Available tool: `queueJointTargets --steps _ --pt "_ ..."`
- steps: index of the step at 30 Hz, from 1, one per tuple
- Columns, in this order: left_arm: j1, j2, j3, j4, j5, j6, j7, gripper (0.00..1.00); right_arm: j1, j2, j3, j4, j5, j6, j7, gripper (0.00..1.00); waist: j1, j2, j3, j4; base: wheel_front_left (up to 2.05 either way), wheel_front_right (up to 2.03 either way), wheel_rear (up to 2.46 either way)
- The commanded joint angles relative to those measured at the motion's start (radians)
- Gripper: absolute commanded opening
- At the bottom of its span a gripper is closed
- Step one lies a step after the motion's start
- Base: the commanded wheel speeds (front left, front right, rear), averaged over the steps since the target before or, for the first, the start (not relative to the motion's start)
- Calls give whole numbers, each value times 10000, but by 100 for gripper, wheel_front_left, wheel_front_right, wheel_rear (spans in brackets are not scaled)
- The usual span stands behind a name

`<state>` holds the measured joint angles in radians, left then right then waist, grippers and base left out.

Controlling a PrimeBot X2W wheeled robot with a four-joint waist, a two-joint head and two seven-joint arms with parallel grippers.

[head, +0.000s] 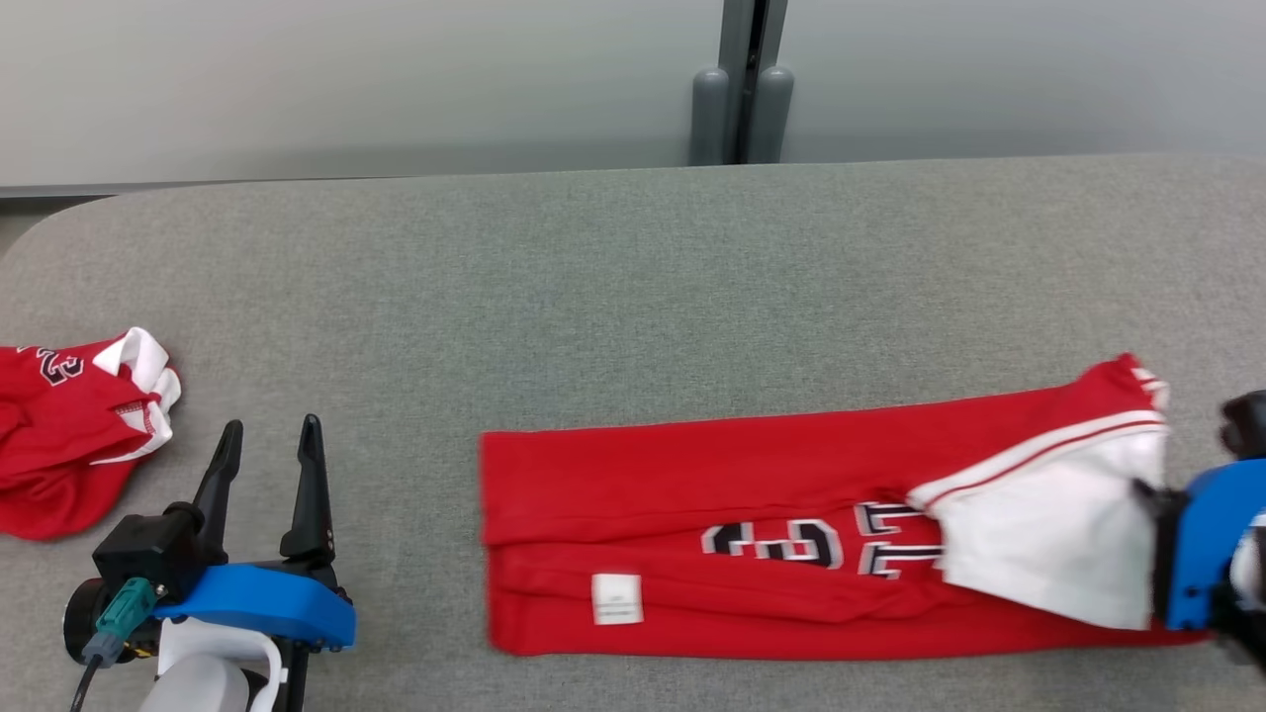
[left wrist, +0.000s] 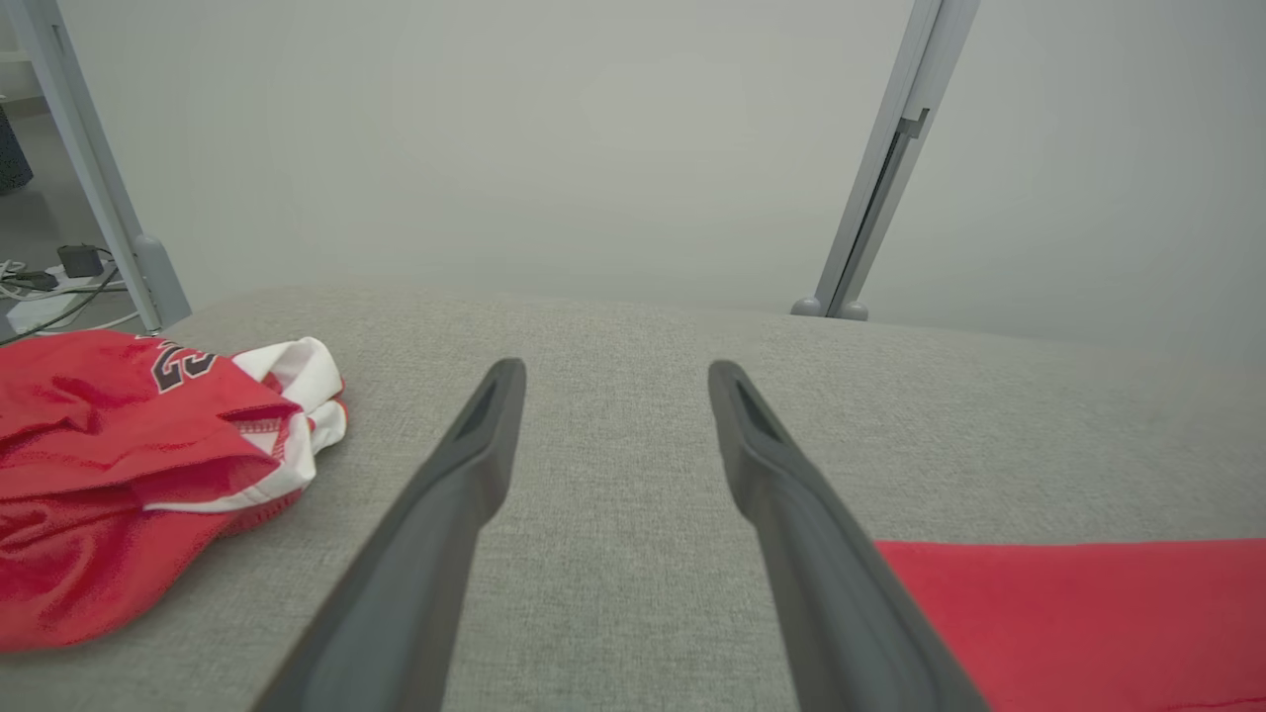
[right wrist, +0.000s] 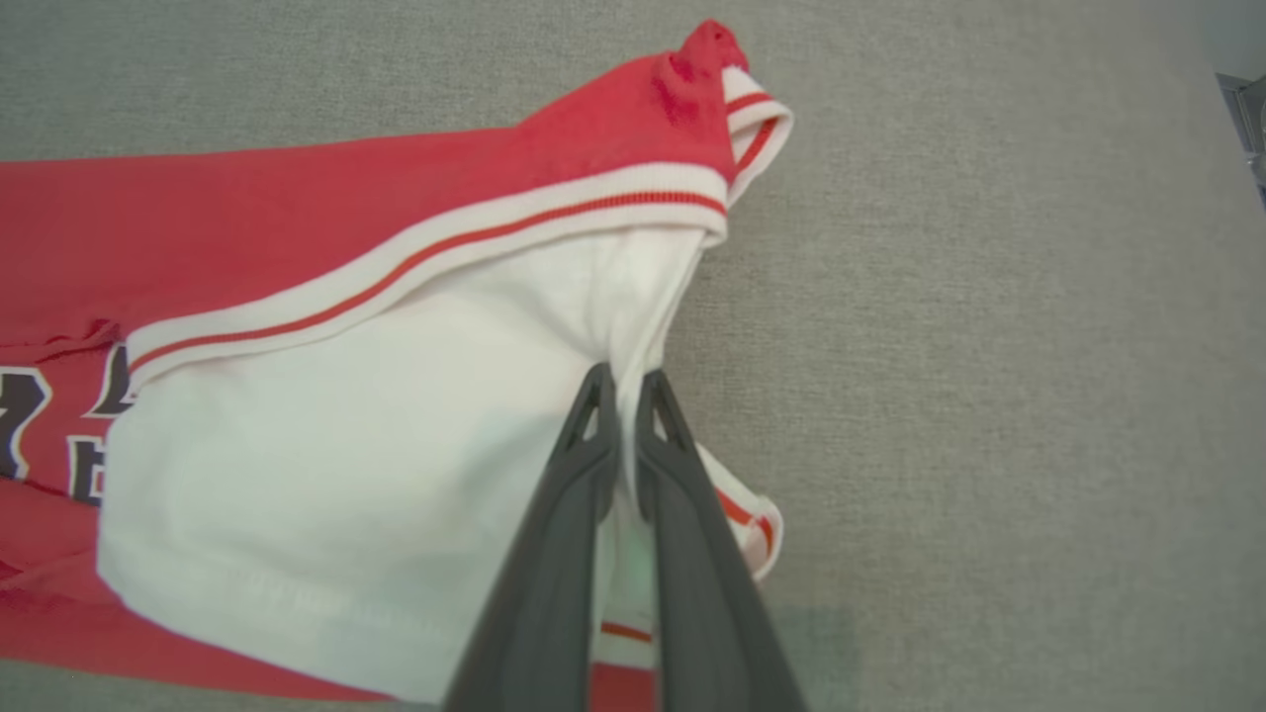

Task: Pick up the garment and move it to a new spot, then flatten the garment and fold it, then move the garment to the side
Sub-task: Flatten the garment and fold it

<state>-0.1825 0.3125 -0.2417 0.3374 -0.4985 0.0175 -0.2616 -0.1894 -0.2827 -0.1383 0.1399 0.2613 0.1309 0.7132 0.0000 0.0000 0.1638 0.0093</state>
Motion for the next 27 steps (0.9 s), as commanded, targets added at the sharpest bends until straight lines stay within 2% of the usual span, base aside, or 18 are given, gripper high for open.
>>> queueJointTargets --steps 1,8,14,18,22,27 --pt "80 -3 27 -96 0 46 -46 100 96 -329 -255 -143 -95 -2 99 0 0 0 -18 -55 0 0 0" --pt "156 -62 -158 -266 67 88 22 100 -11 -1404 -1343 -408 -433 -1 538 0 0 0 -62 -198 0 0 0" --pt "79 -4 -310 -405 149 137 162 100 -112 -1041 -932 -980 -455 -1 1199 0 0 0 -157 -239 0 0 0" --pt "234 -64 -321 -481 60 220 176 100 -61 -265 -11 -1760 -665 -1 1699 0 0 0 -216 -214 0 0 0" --pt "312 -35 -279 -544 1 278 167 100 -342 404 1640 -2492 -625 -1 1961 0 0 0 -235 -182 0 0 0" --pt "235 1 -351 -673 38 329 209 100 -1021 994 3756 -2227 -335 -1 1873 0 0 0 -223 -39 0 0 0"
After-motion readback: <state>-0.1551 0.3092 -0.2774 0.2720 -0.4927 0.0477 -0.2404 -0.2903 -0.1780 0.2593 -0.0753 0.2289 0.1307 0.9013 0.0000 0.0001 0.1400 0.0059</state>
